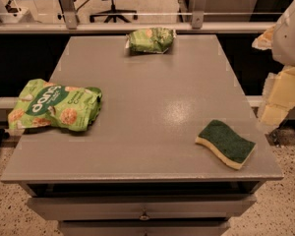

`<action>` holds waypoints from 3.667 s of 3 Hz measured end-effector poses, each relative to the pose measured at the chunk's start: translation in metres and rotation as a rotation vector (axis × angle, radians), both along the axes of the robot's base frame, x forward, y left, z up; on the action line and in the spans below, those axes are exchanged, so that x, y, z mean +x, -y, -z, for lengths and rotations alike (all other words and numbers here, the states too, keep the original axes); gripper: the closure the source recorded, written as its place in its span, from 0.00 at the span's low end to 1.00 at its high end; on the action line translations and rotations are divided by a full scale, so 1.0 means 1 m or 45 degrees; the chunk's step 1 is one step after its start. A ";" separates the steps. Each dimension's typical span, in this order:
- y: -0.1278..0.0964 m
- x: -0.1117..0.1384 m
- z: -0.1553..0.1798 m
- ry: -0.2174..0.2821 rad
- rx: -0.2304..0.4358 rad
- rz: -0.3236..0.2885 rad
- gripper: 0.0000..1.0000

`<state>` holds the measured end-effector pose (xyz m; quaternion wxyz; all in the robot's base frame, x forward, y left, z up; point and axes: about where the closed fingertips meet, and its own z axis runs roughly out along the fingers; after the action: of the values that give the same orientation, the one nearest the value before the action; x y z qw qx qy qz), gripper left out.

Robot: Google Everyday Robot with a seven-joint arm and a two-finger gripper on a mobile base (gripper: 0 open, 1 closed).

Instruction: Move sponge near green rice chip bag

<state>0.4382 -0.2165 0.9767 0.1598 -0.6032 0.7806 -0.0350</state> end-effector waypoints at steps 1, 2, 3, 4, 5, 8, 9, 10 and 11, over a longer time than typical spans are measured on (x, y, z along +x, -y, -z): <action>0.000 0.000 0.000 0.002 0.000 0.000 0.00; 0.003 0.004 0.036 -0.067 0.038 0.101 0.00; 0.005 0.002 0.092 -0.165 0.098 0.250 0.00; 0.003 0.000 0.137 -0.246 0.156 0.356 0.00; -0.006 -0.005 0.155 -0.260 0.209 0.402 0.18; -0.010 -0.005 0.151 -0.216 0.234 0.416 0.87; -0.012 0.019 0.121 -0.118 0.272 0.354 1.00; -0.004 0.052 0.076 0.008 0.332 0.266 1.00; -0.005 0.060 0.055 0.066 0.342 0.251 1.00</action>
Offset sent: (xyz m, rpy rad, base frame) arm 0.0112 -0.0078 -0.1081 0.0859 0.1735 -0.2250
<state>0.4978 -0.2120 0.9215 0.2548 -0.4960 0.8292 0.0387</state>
